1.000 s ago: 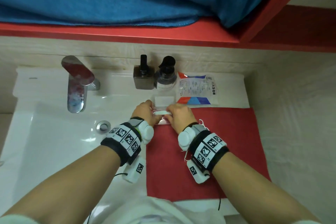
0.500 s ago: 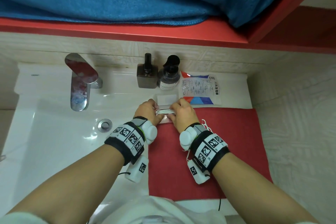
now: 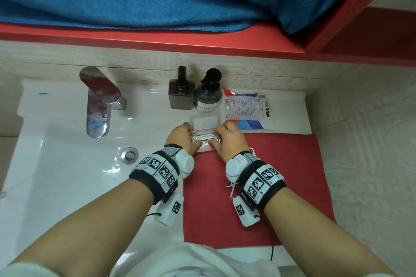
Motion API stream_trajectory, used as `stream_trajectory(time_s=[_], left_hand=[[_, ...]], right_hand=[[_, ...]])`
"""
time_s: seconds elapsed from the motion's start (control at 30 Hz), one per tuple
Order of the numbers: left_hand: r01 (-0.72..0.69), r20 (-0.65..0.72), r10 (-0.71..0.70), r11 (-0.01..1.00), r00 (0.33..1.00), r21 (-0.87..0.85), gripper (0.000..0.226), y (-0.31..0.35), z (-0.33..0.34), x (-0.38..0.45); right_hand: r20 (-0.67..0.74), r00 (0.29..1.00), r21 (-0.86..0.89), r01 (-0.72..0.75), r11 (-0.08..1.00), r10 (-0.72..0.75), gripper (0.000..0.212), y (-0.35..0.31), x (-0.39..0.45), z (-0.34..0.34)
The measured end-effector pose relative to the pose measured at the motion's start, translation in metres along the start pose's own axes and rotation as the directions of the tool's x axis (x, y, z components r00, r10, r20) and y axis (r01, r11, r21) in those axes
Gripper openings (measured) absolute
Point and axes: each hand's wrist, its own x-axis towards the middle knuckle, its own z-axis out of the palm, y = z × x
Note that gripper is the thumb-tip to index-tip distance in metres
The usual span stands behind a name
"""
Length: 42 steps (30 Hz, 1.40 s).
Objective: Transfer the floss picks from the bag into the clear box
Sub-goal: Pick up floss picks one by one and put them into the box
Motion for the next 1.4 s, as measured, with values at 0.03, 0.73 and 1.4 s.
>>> stream_trajectory(time_s=[0.03,0.73,1.4], left_hand=[[-0.003,-0.005,0.002,1.0,1.0,-0.002,0.042,0.001,-0.003,0.0],[0.004,-0.241,-0.059,0.975,0.969,-0.221,0.026,-0.001,-0.009,-0.012],[-0.043,0.132,0.048,0.998,0.99,-0.041,0.008,0.005,0.045,-0.014]], right_hand=[[-0.007,1.0,0.006,0.004,1.0,-0.004,0.029,-0.001,0.002,-0.001],[-0.059,0.995,0.017,-0.084,0.996,0.085,0.027,0.026,-0.007,-0.021],[0.278,0.936,0.012,-0.23,0.973,0.218,0.015,0.071,-0.031,0.013]])
